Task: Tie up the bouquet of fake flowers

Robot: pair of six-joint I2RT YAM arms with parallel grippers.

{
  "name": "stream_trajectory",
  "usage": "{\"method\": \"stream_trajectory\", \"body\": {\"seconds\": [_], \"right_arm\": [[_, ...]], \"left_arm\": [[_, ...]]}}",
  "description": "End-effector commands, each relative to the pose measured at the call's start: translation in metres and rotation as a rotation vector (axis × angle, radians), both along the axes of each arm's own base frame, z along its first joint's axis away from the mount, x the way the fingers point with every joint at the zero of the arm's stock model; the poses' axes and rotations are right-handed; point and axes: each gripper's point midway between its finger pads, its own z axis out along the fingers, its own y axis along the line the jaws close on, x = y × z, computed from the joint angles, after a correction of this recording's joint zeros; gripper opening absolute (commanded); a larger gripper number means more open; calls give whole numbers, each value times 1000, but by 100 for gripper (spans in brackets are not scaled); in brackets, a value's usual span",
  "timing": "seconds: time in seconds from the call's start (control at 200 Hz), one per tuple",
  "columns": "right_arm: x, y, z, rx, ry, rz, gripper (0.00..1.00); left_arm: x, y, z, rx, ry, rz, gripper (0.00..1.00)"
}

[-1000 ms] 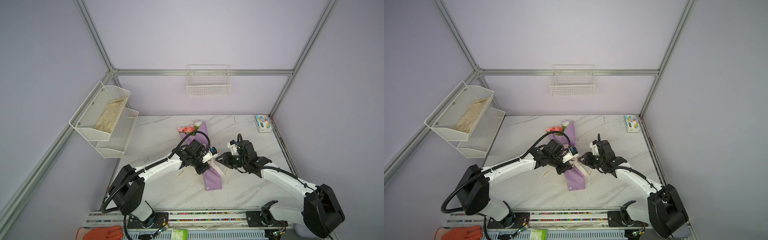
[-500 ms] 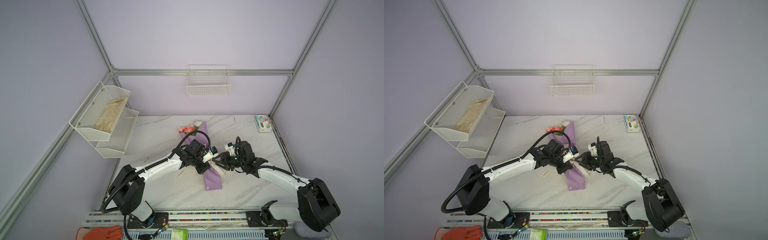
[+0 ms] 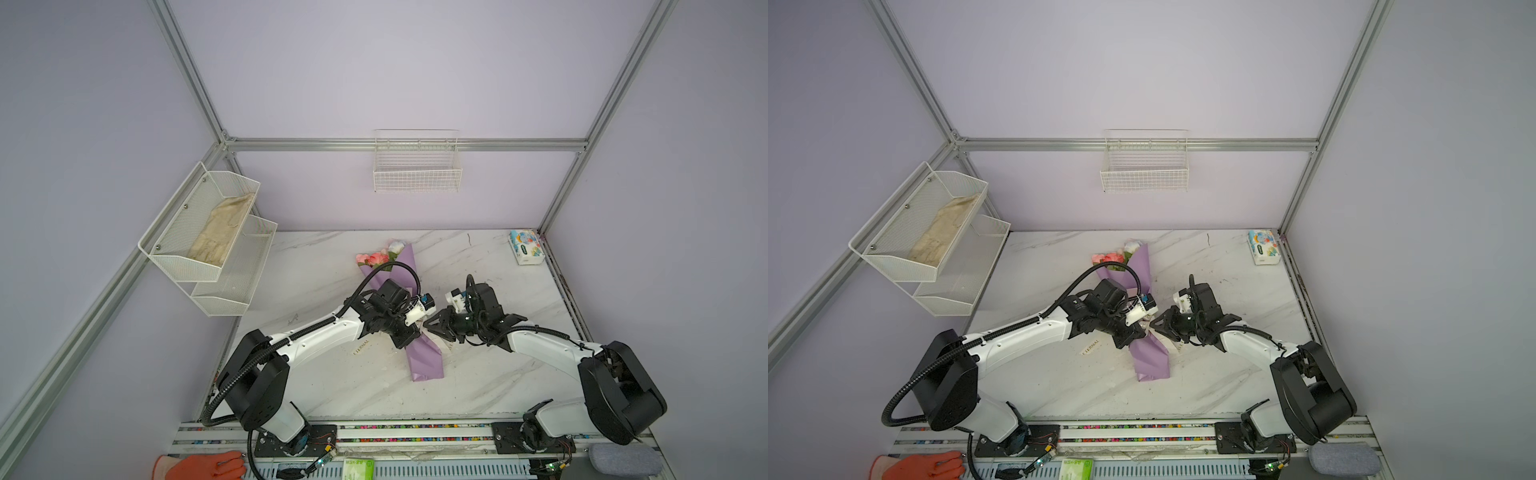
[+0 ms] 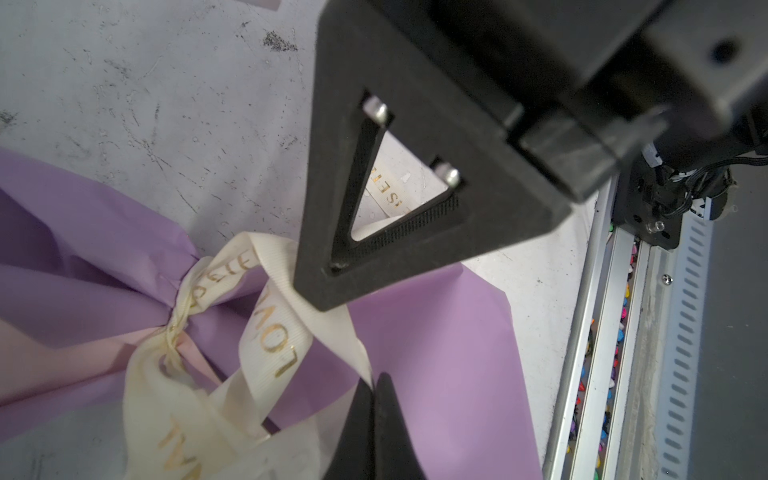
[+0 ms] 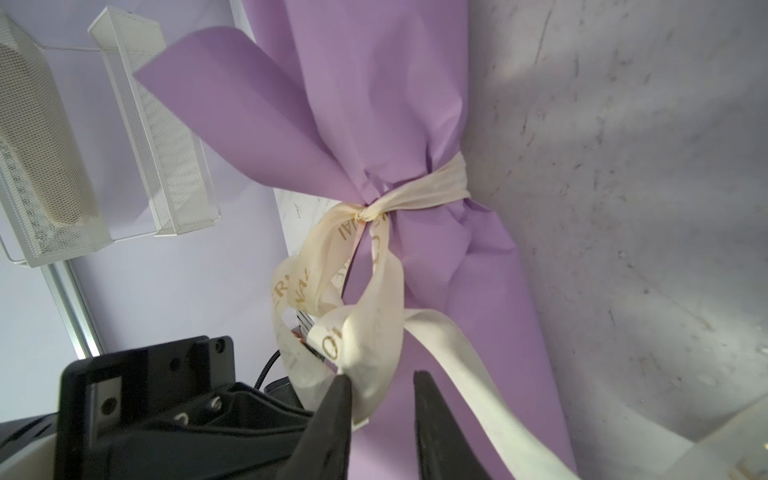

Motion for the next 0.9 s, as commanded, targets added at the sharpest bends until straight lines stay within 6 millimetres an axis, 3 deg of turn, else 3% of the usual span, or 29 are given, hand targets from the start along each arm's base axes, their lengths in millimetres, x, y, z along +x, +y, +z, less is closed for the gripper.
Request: {"method": "stream_trajectory", "body": {"seconds": [0.0, 0.125, 0.21, 0.27, 0.405, 0.515, 0.675, 0.895], "right_arm": [[6, 5, 15, 33, -46, 0, 21], [3, 5, 14, 36, -47, 7, 8], [2, 4, 15, 35, -60, 11, 0], [1, 3, 14, 24, -67, 14, 0], [0, 0, 11, 1, -76, 21, 0], [-3, 0, 8, -1, -74, 28, 0], [-2, 0, 9, -9, -83, 37, 0], [0, 1, 13, -4, -95, 41, 0]], "left_arm": [[-5, 2, 5, -24, -14, -6, 2], [-4, 2, 6, -24, -21, -1, 5], [-2, 2, 11, -29, -34, 6, 13], [0, 2, 17, -39, -44, 18, 24], [1, 0, 44, -89, -71, 29, 37], [19, 7, 63, -115, -113, 136, 45], [45, 15, 67, -116, -159, 231, 48], [59, 2, 59, -28, -123, 171, 45]]}}
